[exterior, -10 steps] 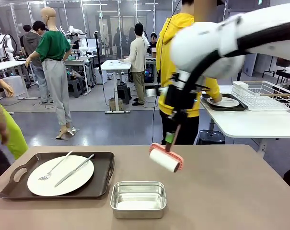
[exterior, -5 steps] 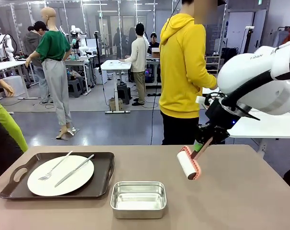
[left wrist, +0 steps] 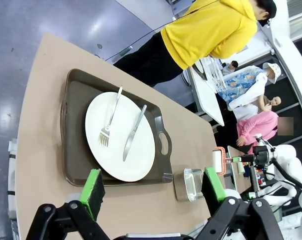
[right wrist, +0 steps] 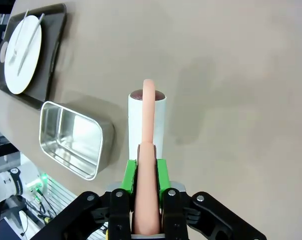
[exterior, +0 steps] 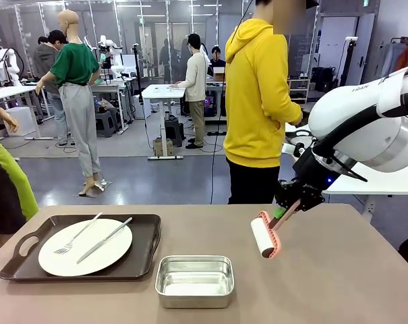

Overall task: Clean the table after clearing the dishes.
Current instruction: When the left (or right) Handle tray is removed, use the left hand (or right hand) to clean the left (or right) side of the table with the Lint Roller.

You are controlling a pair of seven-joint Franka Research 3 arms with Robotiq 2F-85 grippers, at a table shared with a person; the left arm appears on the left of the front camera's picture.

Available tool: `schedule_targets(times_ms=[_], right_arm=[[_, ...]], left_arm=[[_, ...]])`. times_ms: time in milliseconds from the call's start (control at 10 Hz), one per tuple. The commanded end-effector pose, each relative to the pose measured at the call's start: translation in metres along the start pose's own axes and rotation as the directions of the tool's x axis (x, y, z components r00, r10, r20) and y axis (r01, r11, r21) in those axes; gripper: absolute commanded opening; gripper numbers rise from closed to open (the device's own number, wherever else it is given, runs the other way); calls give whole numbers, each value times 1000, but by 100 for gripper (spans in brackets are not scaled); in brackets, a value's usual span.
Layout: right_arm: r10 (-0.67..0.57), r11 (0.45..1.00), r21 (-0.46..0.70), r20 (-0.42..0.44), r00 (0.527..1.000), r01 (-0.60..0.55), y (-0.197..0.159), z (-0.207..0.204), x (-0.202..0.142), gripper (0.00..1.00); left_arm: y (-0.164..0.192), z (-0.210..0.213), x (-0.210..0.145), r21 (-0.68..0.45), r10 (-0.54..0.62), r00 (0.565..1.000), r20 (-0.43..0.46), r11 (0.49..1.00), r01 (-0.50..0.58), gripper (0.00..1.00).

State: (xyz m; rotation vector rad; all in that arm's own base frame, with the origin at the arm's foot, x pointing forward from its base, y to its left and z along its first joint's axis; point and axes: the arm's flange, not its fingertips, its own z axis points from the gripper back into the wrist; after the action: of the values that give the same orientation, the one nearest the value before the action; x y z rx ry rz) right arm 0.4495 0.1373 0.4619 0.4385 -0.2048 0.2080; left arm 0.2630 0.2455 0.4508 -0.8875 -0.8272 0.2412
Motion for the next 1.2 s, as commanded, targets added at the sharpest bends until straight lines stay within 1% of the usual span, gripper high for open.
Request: schedule_targets(times_ms=[0,100,200,300,400,500,600,700,800,1000,1100], right_arm=[[24,1000,-12,9,1000,-24,6,6,-1,4],[0,1000,0,0,1000,0,0,0,0,21],[-72,997,-7,7,997,73,-5,-14,20,21],[-136,986,91,-10,991,137,-19,-19,25,21],[-187,970,154,-33,982,189,-31,-20,24,21],[-198,958,203,-44,979,203,-41,-25,23,21],[-199,954,219,-49,979,205,-52,-32,22,21],[-223,944,230,-76,972,235,-62,-43,21,21],[-222,940,245,-95,970,239,-67,-55,20,21],[-196,946,251,-63,979,206,-73,-70,19,21],[-190,947,248,-75,979,203,-79,-77,16,21]], left_arm=[[2,2,0,-1,-13,1000,-3,1000,13,100],[2,2,0,-1,-13,1000,-3,1000,13,100],[2,2,0,-1,-13,1000,-3,1000,13,100],[2,2,0,-1,-13,1000,-3,1000,13,100],[2,2,0,-1,-13,1000,-3,1000,13,100],[2,2,0,-1,-13,1000,-3,1000,13,100],[2,2,0,-1,-13,1000,-3,1000,13,100],[2,2,0,-1,-13,1000,-3,1000,13,100],[2,2,0,-1,-13,1000,-3,1000,13,100],[2,2,0,-1,-13,1000,-3,1000,13,100],[2,2,0,-1,-13,1000,-3,1000,13,100]])
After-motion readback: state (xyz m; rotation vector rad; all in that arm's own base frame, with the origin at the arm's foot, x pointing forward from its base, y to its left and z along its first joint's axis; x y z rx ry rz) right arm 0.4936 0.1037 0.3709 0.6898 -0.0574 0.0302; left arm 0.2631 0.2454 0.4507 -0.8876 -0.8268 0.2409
